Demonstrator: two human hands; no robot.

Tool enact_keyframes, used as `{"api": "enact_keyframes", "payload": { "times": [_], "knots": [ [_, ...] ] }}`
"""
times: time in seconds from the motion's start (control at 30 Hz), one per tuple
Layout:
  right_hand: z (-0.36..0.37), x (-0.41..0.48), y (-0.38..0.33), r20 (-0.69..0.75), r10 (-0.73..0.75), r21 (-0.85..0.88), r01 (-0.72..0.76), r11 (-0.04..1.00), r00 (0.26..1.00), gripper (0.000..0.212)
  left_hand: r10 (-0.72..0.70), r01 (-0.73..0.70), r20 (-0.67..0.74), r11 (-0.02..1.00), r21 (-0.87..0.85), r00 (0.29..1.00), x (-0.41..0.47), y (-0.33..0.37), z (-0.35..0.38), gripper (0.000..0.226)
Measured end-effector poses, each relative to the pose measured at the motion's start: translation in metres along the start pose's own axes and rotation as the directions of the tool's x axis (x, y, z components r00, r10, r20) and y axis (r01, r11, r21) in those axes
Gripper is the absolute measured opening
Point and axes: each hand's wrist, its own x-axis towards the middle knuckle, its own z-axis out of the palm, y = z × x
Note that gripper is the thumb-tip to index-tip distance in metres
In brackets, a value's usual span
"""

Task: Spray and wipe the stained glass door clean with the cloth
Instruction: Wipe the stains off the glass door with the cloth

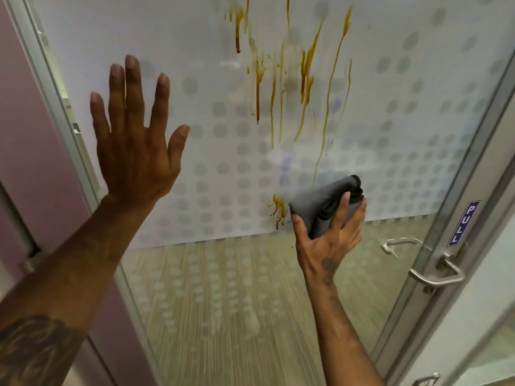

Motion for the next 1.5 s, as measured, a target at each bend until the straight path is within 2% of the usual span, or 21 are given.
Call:
{"api": "enact_keyframes", "payload": {
  "times": [0.1, 0.2, 0.27, 0.37, 0.47, 0.57, 0.6, 0.63, 0.7, 0.77, 0.87, 0.93, 1.0, 1.07, 1.13, 1.2, 1.4, 1.5],
  "knots": [
    [0.02, -0.006, -0.026, -0.13, 0.142, 0.132, -0.125, 0.983, 0.981, 0.095, 0.008, -0.008, -0.035, 1.0, -0.008, 0.999, -0.001, 0.0, 0.002, 0.065],
    [0.031, -0.014, -0.054, -0.196, 0.167, 0.14, -0.141, 0.98, 0.966, 0.092, 0.008, -0.009, -0.045, 1.0, -0.016, 0.999, -0.001, 0.001, 0.002, 0.064],
    [0.036, -0.023, -0.072, -0.194, 0.062, 0.086, -0.046, 0.995, 0.979, 0.091, 0.005, -0.006, -0.022, 0.999, -0.039, 1.0, -0.001, 0.001, 0.001, 0.065],
    [0.048, -0.05, -0.099, -0.079, -0.228, 0.037, 0.231, 0.972, 0.97, 0.09, 0.016, -0.016, -0.002, 0.995, -0.094, 1.0, 0.0, 0.0, -0.001, 0.064],
    [0.055, -0.068, -0.1, -0.016, -0.452, 0.017, 0.452, 0.892, 0.892, 0.08, 0.019, -0.019, -0.003, 0.994, -0.109, 1.0, 0.0, -0.001, -0.003, 0.064],
    [0.045, -0.058, -0.071, 0.016, -0.662, -0.04, 0.662, 0.748, 0.749, 0.069, 0.012, -0.011, 0.012, 0.994, -0.111, 1.0, -0.001, -0.002, -0.001, 0.065],
    [0.041, -0.05, -0.059, 0.029, -0.697, -0.066, 0.697, 0.714, 0.717, 0.067, 0.007, -0.005, 0.017, 0.993, -0.115, 1.0, -0.002, -0.002, 0.0, 0.065],
    [0.037, -0.04, -0.048, 0.035, -0.695, -0.088, 0.695, 0.714, 0.718, 0.067, -0.001, 0.003, 0.02, 0.994, -0.113, 1.0, -0.003, -0.003, 0.001, 0.065],
    [0.028, -0.019, -0.025, 0.006, -0.583, -0.124, 0.579, 0.806, 0.812, 0.071, -0.012, 0.014, 0.026, 0.995, -0.097, 1.0, -0.003, -0.004, 0.002, 0.066],
    [0.019, -0.004, -0.002, -0.053, -0.39, -0.149, 0.379, 0.913, 0.919, 0.074, -0.012, 0.014, 0.019, 0.997, -0.082, 1.0, -0.003, -0.004, 0.001, 0.066],
    [0.016, 0.001, 0.023, -0.15, -0.09, -0.081, 0.079, 0.994, 0.985, 0.076, -0.002, 0.002, 0.003, 0.998, -0.069, 1.0, -0.002, -0.001, -0.004, 0.064],
    [0.021, -0.008, 0.029, -0.201, 0.079, 0.025, -0.075, 0.997, 0.976, 0.074, -0.002, 0.003, 0.008, 0.998, -0.064, 1.0, -0.002, 0.002, -0.007, 0.064],
    [0.028, -0.029, 0.033, -0.246, 0.26, 0.154, -0.227, 0.962, 0.934, 0.069, -0.007, 0.009, 0.021, 0.998, -0.055, 1.0, -0.002, 0.002, -0.008, 0.063],
    [0.036, -0.064, 0.032, -0.226, 0.497, 0.296, -0.427, 0.854, 0.838, 0.069, -0.013, 0.013, 0.011, 0.999, -0.052, 1.0, -0.002, 0.003, -0.008, 0.063],
    [0.045, -0.098, 0.018, -0.127, 0.638, 0.372, -0.559, 0.741, 0.76, 0.074, -0.014, 0.014, -0.012, 0.999, -0.043, 1.0, -0.002, 0.003, -0.004, 0.064],
    [0.057, -0.116, -0.004, -0.091, 0.643, 0.397, -0.564, 0.724, 0.761, 0.077, -0.013, 0.012, -0.018, 0.999, -0.046, 1.0, -0.003, 0.002, 0.001, 0.065],
    [0.073, -0.079, -0.072, -0.205, 0.505, 0.331, -0.426, 0.842, 0.838, 0.072, -0.017, 0.017, -0.008, 0.997, -0.076, 1.0, -0.003, -0.004, 0.01, 0.067],
    [0.06, -0.052, -0.072, -0.242, 0.314, 0.282, -0.243, 0.928, 0.918, 0.074, 0.002, -0.003, -0.033, 0.999, -0.055, 0.999, -0.003, -0.003, 0.006, 0.067]
  ]
}}
